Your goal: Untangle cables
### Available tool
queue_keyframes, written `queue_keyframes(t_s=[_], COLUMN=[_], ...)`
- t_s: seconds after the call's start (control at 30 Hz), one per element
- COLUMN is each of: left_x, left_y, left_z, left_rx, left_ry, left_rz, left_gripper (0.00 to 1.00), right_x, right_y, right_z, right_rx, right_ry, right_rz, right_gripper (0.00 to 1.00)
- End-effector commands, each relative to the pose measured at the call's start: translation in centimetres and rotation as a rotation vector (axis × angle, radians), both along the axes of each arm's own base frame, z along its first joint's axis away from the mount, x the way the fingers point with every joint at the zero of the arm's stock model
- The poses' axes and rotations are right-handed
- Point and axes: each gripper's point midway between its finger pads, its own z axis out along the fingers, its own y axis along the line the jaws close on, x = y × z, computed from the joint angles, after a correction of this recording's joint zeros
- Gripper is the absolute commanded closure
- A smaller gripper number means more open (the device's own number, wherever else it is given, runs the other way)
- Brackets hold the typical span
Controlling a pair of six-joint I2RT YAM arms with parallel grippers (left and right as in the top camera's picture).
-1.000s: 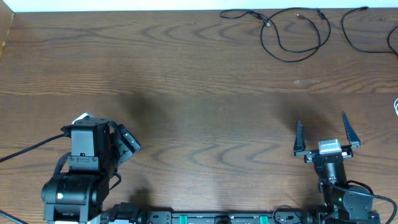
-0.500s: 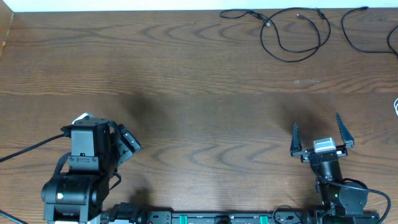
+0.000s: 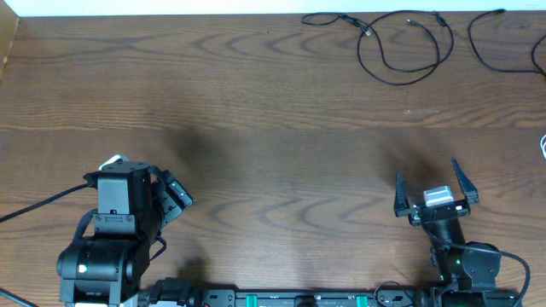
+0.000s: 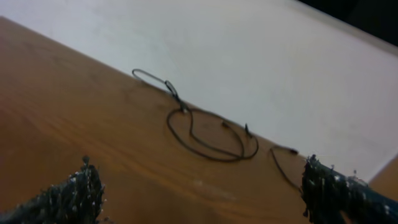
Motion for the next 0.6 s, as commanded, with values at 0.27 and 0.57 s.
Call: queue_keyframes(t_s=[0.27,0.57], left_x=[-0.1,-0.1], left_y=[0.3,0.3], left_z=[-0.1,-0.1], left_rx=[0.011,0.011], left_ry=[0.007,0.007], left_rz=[0.011,0.011], left_gripper=[0.09,0.09], right_x=[-0.1,-0.1], right_y=[0.4,0.4], right_z=[-1.7,-1.7], right_rx=[-0.009,-0.009], right_ry=[0.066,0.067], right_rz=[0.019,0.02], right_gripper=[0.01,0.01])
